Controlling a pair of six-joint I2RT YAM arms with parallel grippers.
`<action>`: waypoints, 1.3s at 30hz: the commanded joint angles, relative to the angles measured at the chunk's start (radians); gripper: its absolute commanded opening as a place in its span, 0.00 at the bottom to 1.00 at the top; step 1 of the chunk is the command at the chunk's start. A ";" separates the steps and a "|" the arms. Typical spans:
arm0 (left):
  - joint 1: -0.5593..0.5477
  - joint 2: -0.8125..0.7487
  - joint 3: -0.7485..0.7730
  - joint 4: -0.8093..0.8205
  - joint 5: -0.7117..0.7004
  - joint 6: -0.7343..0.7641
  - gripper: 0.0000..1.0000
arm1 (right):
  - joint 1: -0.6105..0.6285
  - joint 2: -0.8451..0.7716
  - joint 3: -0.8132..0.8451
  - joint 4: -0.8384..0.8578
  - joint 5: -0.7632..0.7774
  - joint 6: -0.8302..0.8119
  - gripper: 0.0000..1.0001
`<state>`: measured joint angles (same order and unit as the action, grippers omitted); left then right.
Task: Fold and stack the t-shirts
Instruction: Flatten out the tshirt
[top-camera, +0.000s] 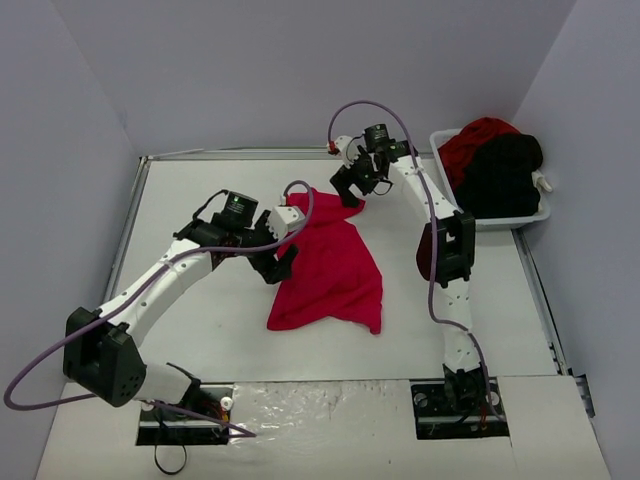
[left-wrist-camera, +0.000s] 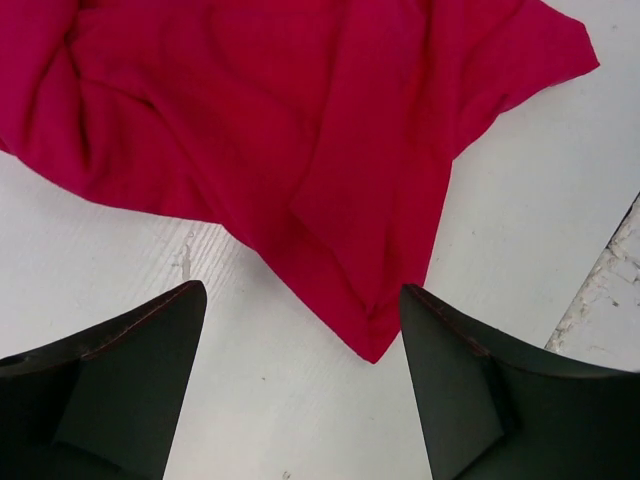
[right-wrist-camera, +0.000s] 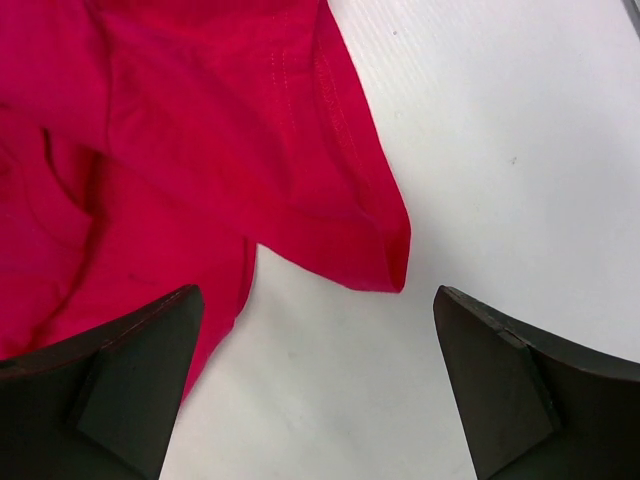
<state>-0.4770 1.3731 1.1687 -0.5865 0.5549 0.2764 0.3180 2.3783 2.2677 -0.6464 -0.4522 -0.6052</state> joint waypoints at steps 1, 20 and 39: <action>-0.021 0.000 -0.003 0.030 0.031 0.021 0.77 | 0.009 0.047 0.075 -0.022 0.007 0.027 0.96; -0.117 0.165 0.009 0.051 -0.049 0.043 0.77 | -0.007 0.173 0.067 -0.019 0.017 0.010 0.31; -0.155 0.300 0.014 0.059 -0.069 0.069 0.80 | -0.060 0.006 -0.080 -0.016 0.020 -0.010 0.00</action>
<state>-0.6186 1.6413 1.1378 -0.5320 0.4923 0.3157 0.2760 2.4779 2.2055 -0.6319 -0.4339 -0.6037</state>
